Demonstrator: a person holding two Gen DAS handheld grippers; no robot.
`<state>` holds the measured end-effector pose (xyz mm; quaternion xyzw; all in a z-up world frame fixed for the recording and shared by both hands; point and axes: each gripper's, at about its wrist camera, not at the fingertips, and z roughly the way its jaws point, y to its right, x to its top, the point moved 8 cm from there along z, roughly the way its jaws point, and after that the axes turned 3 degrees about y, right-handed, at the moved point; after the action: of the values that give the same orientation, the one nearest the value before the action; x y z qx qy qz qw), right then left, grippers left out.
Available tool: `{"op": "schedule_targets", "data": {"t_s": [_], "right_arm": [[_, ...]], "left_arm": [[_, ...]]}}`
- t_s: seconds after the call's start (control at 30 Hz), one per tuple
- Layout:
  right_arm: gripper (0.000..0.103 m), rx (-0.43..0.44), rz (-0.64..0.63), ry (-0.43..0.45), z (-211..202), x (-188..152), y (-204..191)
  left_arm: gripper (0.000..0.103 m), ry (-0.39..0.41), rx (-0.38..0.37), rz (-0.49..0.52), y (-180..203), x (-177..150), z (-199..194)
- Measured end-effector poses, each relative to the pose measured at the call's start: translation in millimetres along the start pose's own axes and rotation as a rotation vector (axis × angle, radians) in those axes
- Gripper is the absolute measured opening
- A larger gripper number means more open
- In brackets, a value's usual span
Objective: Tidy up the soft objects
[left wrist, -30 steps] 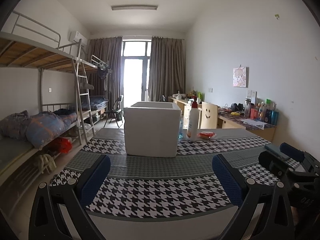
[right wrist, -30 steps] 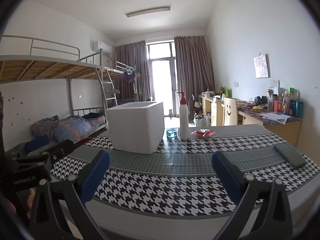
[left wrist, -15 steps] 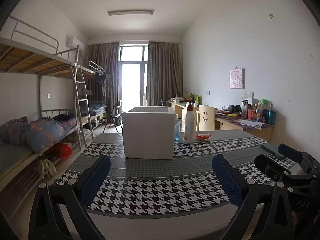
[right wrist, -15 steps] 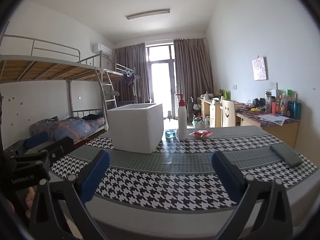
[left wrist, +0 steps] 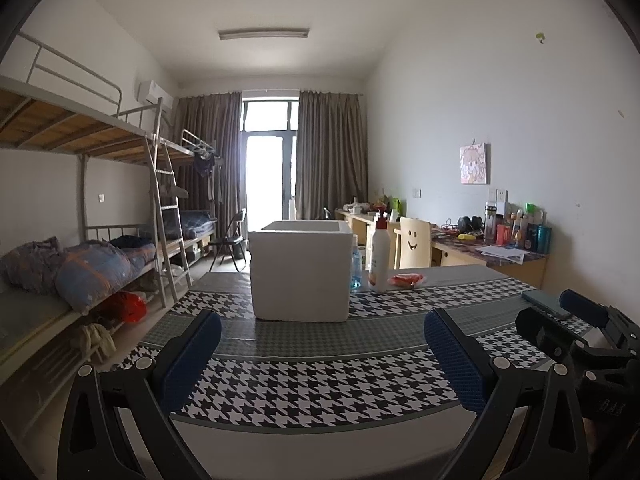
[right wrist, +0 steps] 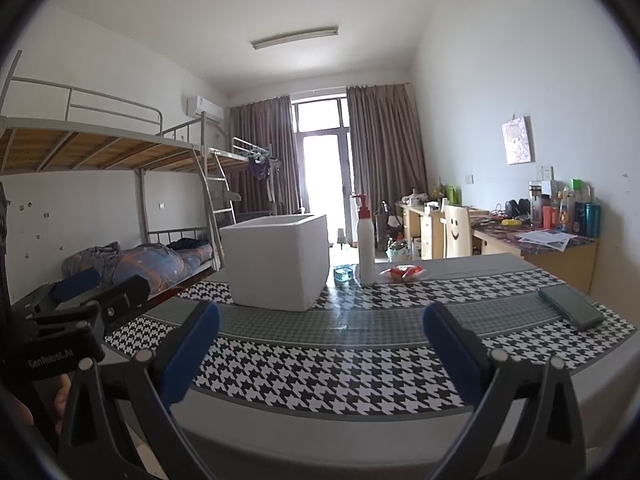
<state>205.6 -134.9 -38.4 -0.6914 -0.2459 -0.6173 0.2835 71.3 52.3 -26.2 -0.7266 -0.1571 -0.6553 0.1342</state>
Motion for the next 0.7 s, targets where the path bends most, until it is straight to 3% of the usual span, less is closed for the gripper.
{"op": "schedule_targets", "data": {"t_s": [0.7], "right_arm": [[0.103,-0.016,-0.011,0.024,-5.5,4.4,-0.7]], "left_arm": [[0.102,0.007,0.013,0.015,-4.4,3.7,-2.7]]}}
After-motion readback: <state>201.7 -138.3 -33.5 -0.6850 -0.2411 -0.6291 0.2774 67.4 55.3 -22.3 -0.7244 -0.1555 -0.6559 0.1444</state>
